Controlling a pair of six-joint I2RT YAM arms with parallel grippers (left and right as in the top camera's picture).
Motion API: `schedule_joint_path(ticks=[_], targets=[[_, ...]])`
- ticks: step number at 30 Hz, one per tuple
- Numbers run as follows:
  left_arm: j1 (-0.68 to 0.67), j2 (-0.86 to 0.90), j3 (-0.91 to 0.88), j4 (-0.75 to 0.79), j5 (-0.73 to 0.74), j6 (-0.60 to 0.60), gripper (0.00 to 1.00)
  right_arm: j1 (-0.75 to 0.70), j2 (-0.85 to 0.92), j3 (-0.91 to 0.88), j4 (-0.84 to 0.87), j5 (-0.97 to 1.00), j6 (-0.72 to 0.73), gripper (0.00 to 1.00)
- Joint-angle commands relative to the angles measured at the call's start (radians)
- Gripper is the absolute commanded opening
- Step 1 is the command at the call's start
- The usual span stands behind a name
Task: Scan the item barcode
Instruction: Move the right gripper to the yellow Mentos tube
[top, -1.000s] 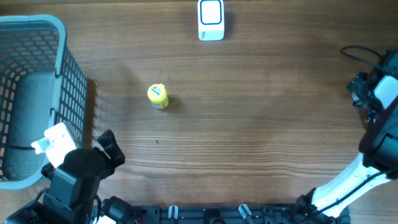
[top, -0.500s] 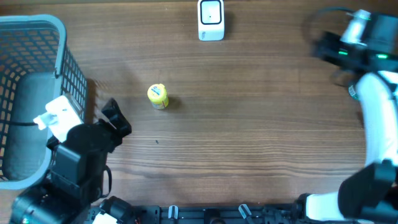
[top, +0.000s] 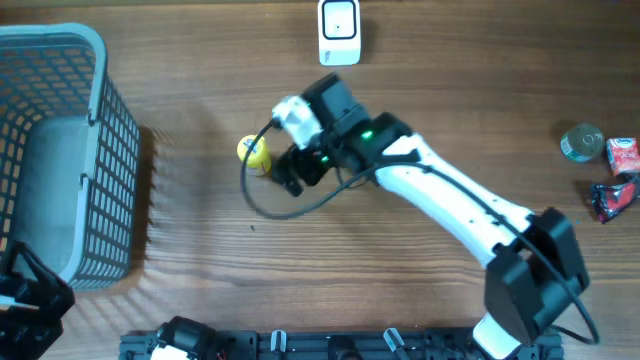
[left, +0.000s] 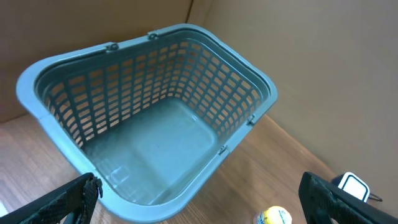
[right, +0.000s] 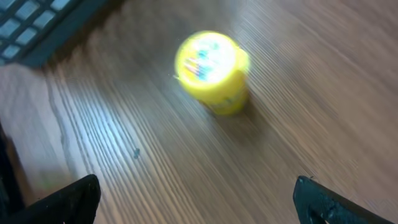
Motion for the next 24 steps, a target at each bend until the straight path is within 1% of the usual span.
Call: schedule_joint_path(ticks=[1, 4, 9, 12, 17, 21, 24], targets=[[0.008, -0.005, 0.006, 0.000, 0.006, -0.017, 1.00, 0.071, 0.030, 0.000, 0.086, 0.088, -0.137, 1.00], [0.008, -0.005, 0.006, 0.000, 0.021, -0.017, 1.00, 0.108, 0.085, 0.000, 0.208, 0.101, -0.171, 1.00], [0.008, -0.005, 0.006, 0.000, 0.033, -0.017, 1.00, 0.114, 0.222, 0.000, 0.382, 0.240, -0.225, 1.00], [0.008, -0.005, 0.006, 0.000, 0.033, -0.017, 1.00, 0.114, 0.262, 0.000, 0.463, 0.299, -0.247, 1.00], [0.008, -0.005, 0.003, 0.000, 0.054, -0.017, 1.00, 0.108, 0.270, 0.000, 0.523, 0.301, -0.222, 1.00], [0.008, -0.005, 0.003, 0.000, 0.054, -0.017, 1.00, 0.094, 0.313, 0.000, 0.539, 0.256, -0.192, 1.00], [0.008, -0.005, 0.003, 0.000, 0.054, -0.016, 1.00, 0.094, 0.342, 0.000, 0.540, 0.222, -0.187, 0.94]])
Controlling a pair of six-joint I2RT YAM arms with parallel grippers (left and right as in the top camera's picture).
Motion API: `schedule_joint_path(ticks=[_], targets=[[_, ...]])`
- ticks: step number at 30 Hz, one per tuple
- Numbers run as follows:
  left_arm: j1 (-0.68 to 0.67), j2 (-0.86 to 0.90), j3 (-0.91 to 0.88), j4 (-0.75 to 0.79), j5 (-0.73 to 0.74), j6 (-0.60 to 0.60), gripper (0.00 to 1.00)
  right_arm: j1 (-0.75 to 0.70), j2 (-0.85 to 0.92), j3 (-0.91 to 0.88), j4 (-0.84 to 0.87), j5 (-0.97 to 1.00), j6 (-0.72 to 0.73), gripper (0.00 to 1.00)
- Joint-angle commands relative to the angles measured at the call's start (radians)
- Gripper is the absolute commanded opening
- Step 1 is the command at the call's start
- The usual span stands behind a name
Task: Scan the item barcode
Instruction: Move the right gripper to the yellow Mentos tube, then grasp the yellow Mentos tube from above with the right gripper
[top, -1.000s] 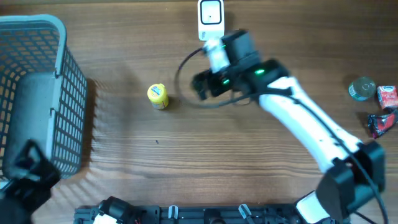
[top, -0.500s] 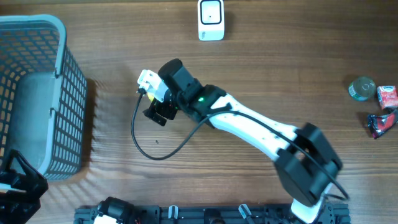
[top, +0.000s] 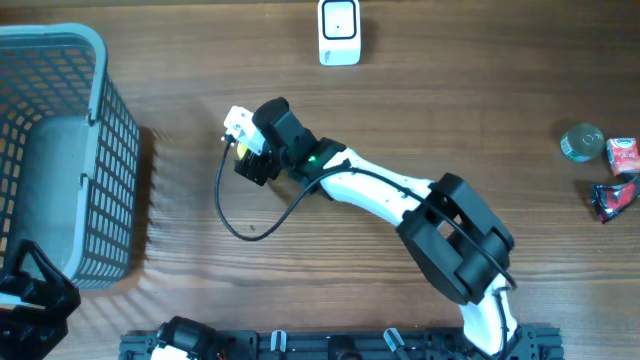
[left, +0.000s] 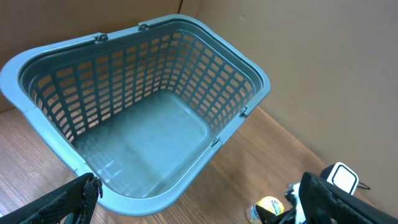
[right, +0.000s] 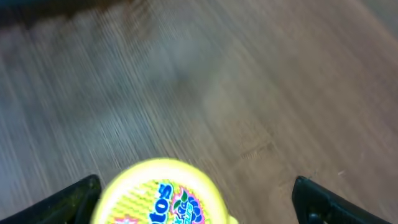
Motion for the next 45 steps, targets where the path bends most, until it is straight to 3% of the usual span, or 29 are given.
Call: schedule_joint_path(ticks=[1, 8, 13, 17, 26, 33, 42, 45], targets=[[0.008, -0.005, 0.003, 0.000, 0.008, -0.013, 1.00, -0.001, 0.047, 0.001, -0.005, -0.080, 0.021, 0.93], [0.008, -0.005, 0.003, 0.000, 0.008, -0.013, 1.00, -0.001, 0.047, 0.001, -0.005, -0.111, 0.046, 0.69], [0.008, -0.005, 0.003, 0.000, 0.009, -0.013, 1.00, -0.002, 0.047, 0.001, -0.014, -0.117, 0.132, 0.66], [0.008, -0.005, 0.003, 0.000, 0.009, -0.013, 1.00, -0.005, 0.047, 0.001, -0.045, -0.110, 0.208, 0.56], [0.008, -0.005, 0.003, 0.000, 0.013, -0.013, 1.00, -0.041, 0.024, 0.001, -0.130, -0.103, 0.227, 0.54], [0.008, -0.005, 0.003, 0.000, 0.029, -0.014, 1.00, -0.155, -0.077, 0.001, -0.314, 0.077, 0.256, 0.55], [0.008, -0.005, 0.003, 0.000, 0.031, -0.021, 1.00, -0.306, -0.172, 0.001, -0.597, 0.264, 0.588, 0.52], [0.008, -0.005, 0.003, 0.000, 0.031, -0.021, 1.00, -0.331, -0.172, 0.001, -0.684, 0.368, 0.773, 0.52]])
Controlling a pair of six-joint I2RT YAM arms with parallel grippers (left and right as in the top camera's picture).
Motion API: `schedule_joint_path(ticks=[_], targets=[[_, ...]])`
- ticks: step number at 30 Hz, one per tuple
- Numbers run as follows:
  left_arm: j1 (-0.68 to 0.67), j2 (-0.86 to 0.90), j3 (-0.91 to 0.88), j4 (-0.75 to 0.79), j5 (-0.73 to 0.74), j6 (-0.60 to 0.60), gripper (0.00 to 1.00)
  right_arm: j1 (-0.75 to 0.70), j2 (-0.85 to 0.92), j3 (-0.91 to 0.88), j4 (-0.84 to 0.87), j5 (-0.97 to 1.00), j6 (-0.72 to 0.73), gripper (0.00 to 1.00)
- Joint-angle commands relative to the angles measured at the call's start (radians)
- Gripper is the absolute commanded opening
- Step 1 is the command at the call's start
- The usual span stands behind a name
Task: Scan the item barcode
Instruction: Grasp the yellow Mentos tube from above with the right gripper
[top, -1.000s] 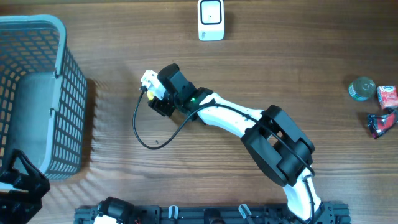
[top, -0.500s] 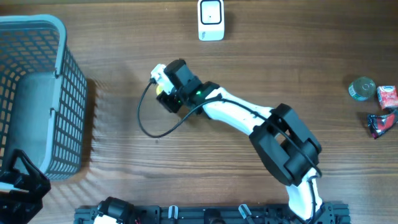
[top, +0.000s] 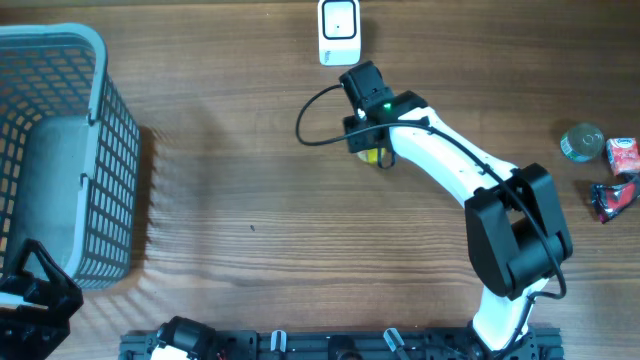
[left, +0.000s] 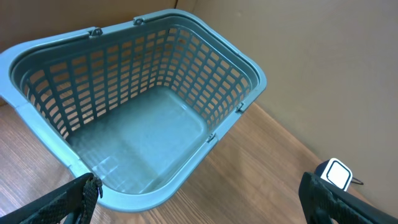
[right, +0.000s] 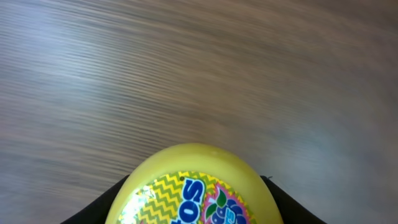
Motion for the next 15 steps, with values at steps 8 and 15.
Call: schedule_joint_path(ticks=[8, 15], targets=[[0.008, -0.005, 0.003, 0.000, 0.009, -0.012, 1.00, -0.030, -0.033, -0.001, -0.111, 0.136, 0.804, 0.49], [0.008, -0.005, 0.003, 0.000, 0.010, -0.012, 1.00, -0.031, -0.032, -0.001, -0.121, 0.151, 1.174, 0.57]])
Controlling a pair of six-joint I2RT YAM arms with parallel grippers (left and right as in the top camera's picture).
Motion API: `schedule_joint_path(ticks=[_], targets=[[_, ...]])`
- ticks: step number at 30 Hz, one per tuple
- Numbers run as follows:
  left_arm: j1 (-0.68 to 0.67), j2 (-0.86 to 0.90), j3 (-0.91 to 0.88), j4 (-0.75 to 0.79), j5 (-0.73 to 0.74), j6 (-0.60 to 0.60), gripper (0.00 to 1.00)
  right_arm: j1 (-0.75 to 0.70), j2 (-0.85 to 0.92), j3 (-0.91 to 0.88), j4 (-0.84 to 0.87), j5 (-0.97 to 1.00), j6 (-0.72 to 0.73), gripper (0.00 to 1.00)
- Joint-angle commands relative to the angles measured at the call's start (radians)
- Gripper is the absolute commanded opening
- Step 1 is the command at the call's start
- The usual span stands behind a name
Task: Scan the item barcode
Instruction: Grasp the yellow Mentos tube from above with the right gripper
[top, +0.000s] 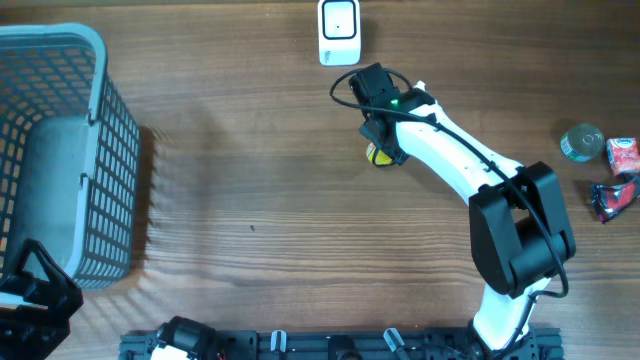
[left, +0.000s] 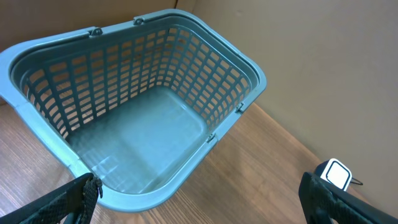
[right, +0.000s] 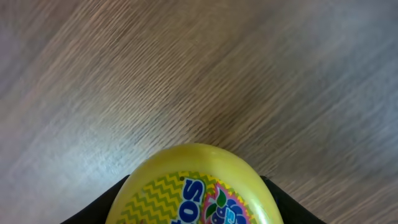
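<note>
A round yellow candy tub (right: 198, 180) with a colourful label fills the bottom of the right wrist view, with black fingers (right: 118, 202) pressed against both its sides. From overhead, my right gripper (top: 384, 148) is shut on the yellow tub (top: 377, 156) over the wood a little below the white barcode scanner (top: 340, 32). My left gripper (left: 199, 198) stands open and empty at the near left corner, looking over the blue basket (left: 245, 68). No barcode shows.
The blue mesh basket (top: 100, 60) takes up the left end of the table. At the far right lie a tin can (top: 581, 142), a small red carton (top: 623, 152) and a red packet (top: 612, 198). The right arm's black cable loops near the scanner.
My right gripper, still shut on the yellow tub, has shifted slightly right and turned at the wrist; the wood grain under it now runs diagonally. The left arm has not moved.
The yellow tub stood on the table left of centre with my right gripper open beside it. Then the open jaws were around the tub. Later the gripper was shut on it just below the scanner, where it now sits slightly turned.
</note>
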Motion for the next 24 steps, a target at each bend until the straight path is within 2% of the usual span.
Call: schedule_joint_path(ticks=[1, 3, 4, 5, 7, 11, 13, 15, 16, 19, 21, 24], targets=[[0.008, -0.005, 0.003, 0.000, 0.010, -0.010, 1.00, -0.002, -0.032, 0.000, 0.002, 0.035, 0.175, 0.59], [0.008, -0.005, 0.003, 0.000, 0.010, -0.009, 1.00, -0.002, -0.032, 0.000, -0.011, 0.035, 0.161, 0.66], [0.008, -0.005, 0.003, 0.000, 0.010, -0.010, 1.00, -0.002, -0.032, 0.000, -0.017, 0.035, 0.122, 0.89], [0.008, -0.005, 0.003, 0.000, 0.009, -0.010, 1.00, -0.002, -0.032, 0.000, -0.016, 0.035, 0.052, 0.97], [0.008, -0.005, 0.003, 0.000, 0.009, -0.010, 1.00, -0.002, -0.032, 0.000, -0.018, 0.039, -0.056, 1.00], [0.008, -0.005, 0.003, 0.000, 0.009, -0.010, 1.00, -0.002, -0.035, 0.000, -0.023, 0.034, -0.119, 1.00], [0.008, -0.005, 0.003, 0.000, 0.009, -0.010, 1.00, -0.002, -0.050, 0.000, 0.074, -0.048, -0.424, 1.00], [0.008, -0.005, 0.003, 0.000, 0.009, -0.010, 1.00, -0.002, -0.079, 0.000, 0.115, -0.122, -0.662, 1.00], [0.008, -0.005, 0.003, 0.000, 0.009, -0.010, 1.00, -0.002, -0.100, 0.000, 0.136, -0.202, -0.847, 1.00], [0.008, -0.005, 0.003, 0.000, 0.013, -0.010, 1.00, -0.002, -0.142, 0.000, 0.100, -0.371, -1.257, 1.00], [0.008, -0.005, 0.003, 0.000, 0.029, -0.010, 1.00, -0.002, -0.145, 0.000, 0.039, -0.374, -1.461, 1.00], [0.008, -0.005, 0.003, 0.000, 0.047, -0.010, 1.00, -0.002, -0.136, 0.000, -0.005, -0.374, -1.627, 1.00]])
